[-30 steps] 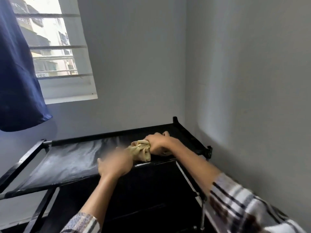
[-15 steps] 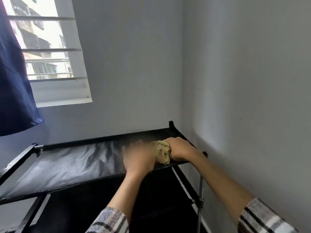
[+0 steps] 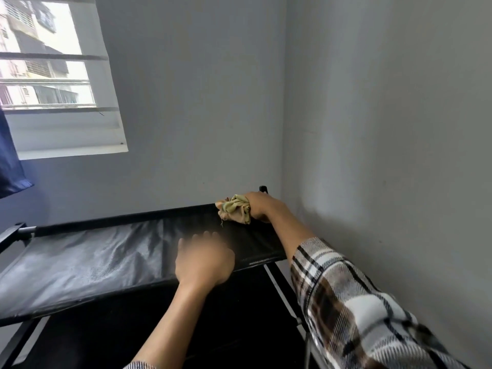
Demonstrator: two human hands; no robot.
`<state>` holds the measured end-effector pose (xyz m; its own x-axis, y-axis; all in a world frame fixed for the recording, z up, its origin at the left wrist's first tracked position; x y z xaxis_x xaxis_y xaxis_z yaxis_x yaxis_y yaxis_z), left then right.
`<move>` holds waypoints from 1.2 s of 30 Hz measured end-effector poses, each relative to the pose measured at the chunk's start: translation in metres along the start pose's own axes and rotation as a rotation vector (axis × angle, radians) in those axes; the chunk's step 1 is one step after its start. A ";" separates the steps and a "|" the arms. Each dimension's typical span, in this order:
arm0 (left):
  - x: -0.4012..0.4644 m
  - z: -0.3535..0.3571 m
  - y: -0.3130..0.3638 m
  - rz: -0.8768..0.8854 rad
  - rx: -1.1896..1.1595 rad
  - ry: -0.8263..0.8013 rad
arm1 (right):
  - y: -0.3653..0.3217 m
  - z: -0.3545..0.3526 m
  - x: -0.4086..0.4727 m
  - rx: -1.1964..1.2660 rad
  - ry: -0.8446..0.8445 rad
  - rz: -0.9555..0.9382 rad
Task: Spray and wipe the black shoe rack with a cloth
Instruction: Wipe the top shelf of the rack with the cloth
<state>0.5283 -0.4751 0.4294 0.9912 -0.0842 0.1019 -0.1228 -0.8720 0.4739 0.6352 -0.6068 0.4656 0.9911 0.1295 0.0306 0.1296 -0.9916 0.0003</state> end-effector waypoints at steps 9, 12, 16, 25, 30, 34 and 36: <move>-0.003 -0.007 0.000 -0.059 -0.030 0.096 | -0.016 0.004 -0.088 0.033 -0.202 -0.202; -0.005 -0.008 -0.003 -0.075 -0.031 0.090 | -0.015 0.004 -0.100 0.027 -0.134 -0.168; -0.001 -0.003 -0.003 -0.081 -0.031 0.017 | -0.014 -0.003 -0.082 0.001 0.067 -0.051; -0.002 -0.007 -0.001 -0.055 -0.080 0.062 | -0.032 -0.002 -0.036 -0.097 0.061 0.033; -0.006 -0.015 0.008 0.039 -0.123 0.164 | -0.030 0.011 -0.076 -0.062 -0.168 -0.111; -0.005 -0.017 0.013 0.119 -0.167 0.168 | -0.029 -0.009 -0.097 -0.148 -0.322 -0.200; -0.004 -0.021 0.016 0.171 -0.291 0.167 | -0.026 -0.027 -0.106 -0.092 -0.322 -0.227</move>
<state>0.5214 -0.4782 0.4548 0.9366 -0.1155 0.3309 -0.3181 -0.6766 0.6640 0.5262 -0.5946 0.4897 0.8984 0.3250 -0.2953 0.3573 -0.9320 0.0613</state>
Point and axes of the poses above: each hand's wrist, its own x-axis towards the middle knuckle, its own z-axis out of the palm, y = z × x, the point moved 9 cm from there along x, towards the middle knuckle, and after that the axes turned 14 degrees about -x, right-handed, at the moved point
